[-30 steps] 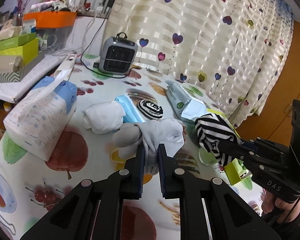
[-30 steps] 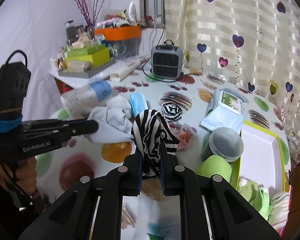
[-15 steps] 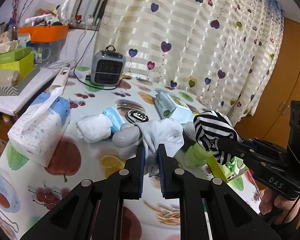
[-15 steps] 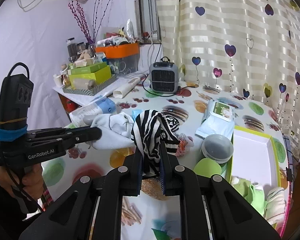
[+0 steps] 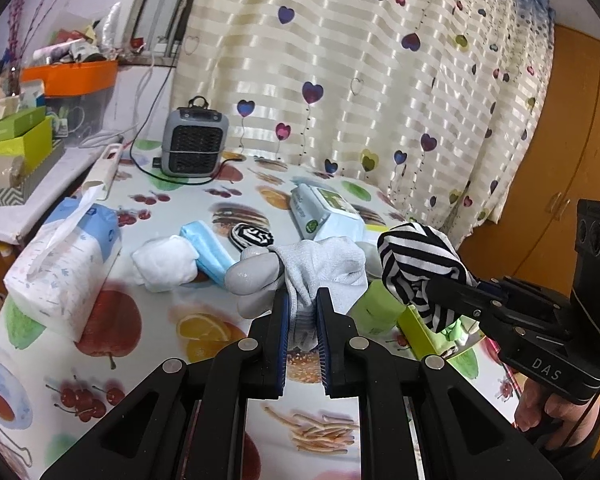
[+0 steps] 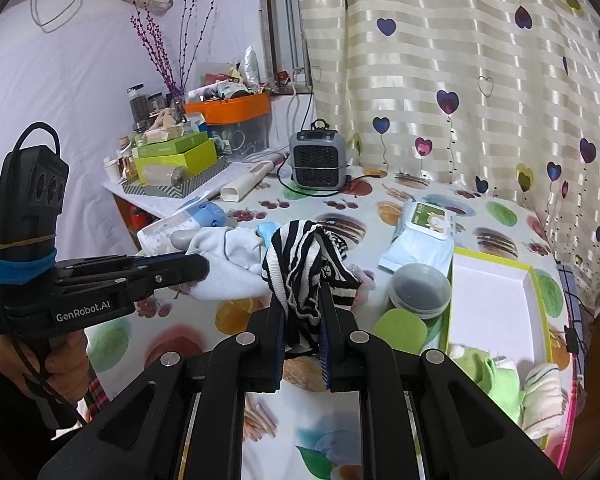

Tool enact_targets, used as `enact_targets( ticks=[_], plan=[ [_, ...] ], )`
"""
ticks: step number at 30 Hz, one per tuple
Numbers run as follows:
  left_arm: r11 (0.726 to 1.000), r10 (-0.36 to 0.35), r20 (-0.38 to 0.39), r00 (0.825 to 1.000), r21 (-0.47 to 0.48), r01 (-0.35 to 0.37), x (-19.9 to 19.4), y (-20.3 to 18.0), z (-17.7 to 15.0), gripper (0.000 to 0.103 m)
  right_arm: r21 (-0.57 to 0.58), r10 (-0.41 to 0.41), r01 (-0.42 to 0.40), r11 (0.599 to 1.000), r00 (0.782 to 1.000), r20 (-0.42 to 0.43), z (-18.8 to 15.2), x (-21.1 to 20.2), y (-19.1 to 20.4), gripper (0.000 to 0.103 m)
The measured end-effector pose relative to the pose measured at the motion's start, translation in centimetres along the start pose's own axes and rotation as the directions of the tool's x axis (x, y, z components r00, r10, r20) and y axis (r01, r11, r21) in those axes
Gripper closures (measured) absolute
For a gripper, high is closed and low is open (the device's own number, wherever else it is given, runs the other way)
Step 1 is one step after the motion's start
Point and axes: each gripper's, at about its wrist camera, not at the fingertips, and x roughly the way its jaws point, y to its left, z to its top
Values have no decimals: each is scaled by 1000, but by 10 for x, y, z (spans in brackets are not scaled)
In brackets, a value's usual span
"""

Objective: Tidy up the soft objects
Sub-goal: 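Carry the white glove and striped cloth over the white box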

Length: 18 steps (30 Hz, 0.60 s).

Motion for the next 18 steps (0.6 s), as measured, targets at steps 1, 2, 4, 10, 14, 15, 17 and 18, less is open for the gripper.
enact_targets(
  ticks=[1,2,4,10,14,15,17,18],
  plan=[
    [1000,-2,-2,1000,3,2,2,-2,0,91,1,-3,3,1000,1000,-1,0,0,-1,89],
    [1000,-4,-4,1000,7,4,4,-4,1,91,2,-7,7,1000,1000,-2,-1,-1,-3,89],
    [1000,-8,-7,1000,14,8,7,-7,3,91,4,-14,14,1000,1000,-3,-1,-1,-6,89],
    [999,-29,-18,999,42,30,17,-22,7,91,20,-35,35,999,999,-3,-4,-4,-15,89],
    [997,-46,-23,999,59,47,24,-32,11,91,36,-52,52,998,999,0,-4,-6,-26,89],
    [997,-50,-24,998,63,51,26,-34,12,91,39,-57,57,998,998,1,-4,-6,-29,89],
    [996,-57,-26,998,69,59,30,-39,13,91,49,-69,68,996,998,4,-4,-8,-36,89],
    [995,-60,-27,998,72,62,32,-41,14,91,54,-75,75,996,997,6,-5,-9,-39,89]
  ],
)
